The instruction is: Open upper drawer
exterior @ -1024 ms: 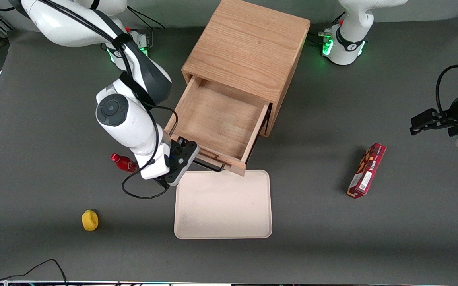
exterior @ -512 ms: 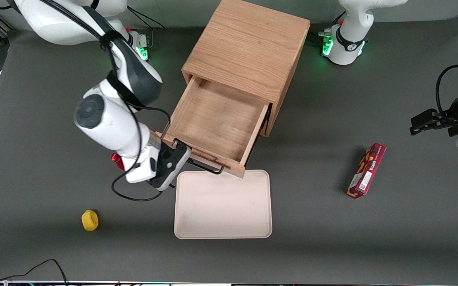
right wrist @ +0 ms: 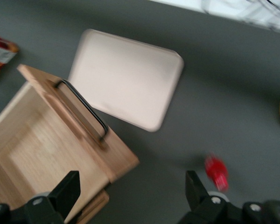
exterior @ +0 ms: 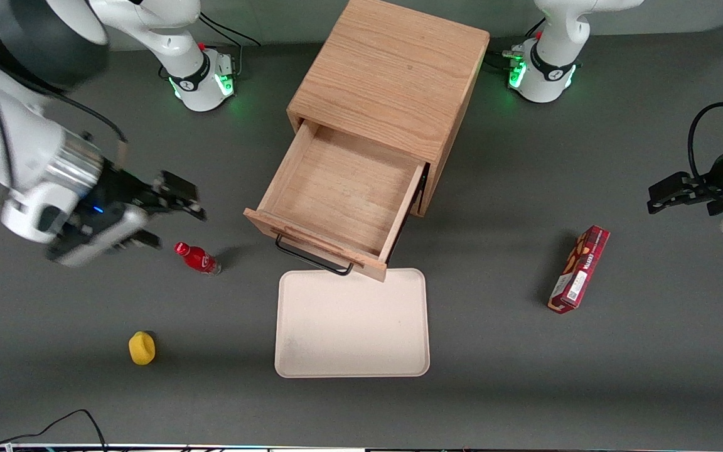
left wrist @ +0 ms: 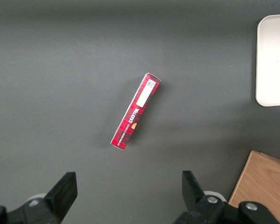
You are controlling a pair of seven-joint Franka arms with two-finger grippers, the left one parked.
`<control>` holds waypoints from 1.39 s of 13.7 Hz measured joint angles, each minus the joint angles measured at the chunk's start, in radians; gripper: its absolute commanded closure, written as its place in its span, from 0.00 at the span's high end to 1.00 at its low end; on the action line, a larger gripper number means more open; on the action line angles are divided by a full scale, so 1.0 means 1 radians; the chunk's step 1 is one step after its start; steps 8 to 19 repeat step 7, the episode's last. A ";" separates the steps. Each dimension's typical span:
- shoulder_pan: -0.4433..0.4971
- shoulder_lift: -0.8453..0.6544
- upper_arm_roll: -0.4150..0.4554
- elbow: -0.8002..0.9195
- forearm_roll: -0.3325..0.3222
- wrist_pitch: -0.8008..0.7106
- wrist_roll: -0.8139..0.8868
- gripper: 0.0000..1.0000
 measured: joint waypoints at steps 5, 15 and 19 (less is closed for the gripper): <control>-0.112 -0.156 -0.060 -0.154 -0.121 -0.124 0.140 1.00; -0.129 -0.163 -0.073 -0.195 -0.124 -0.109 0.141 1.00; -0.129 -0.163 -0.073 -0.195 -0.124 -0.109 0.141 1.00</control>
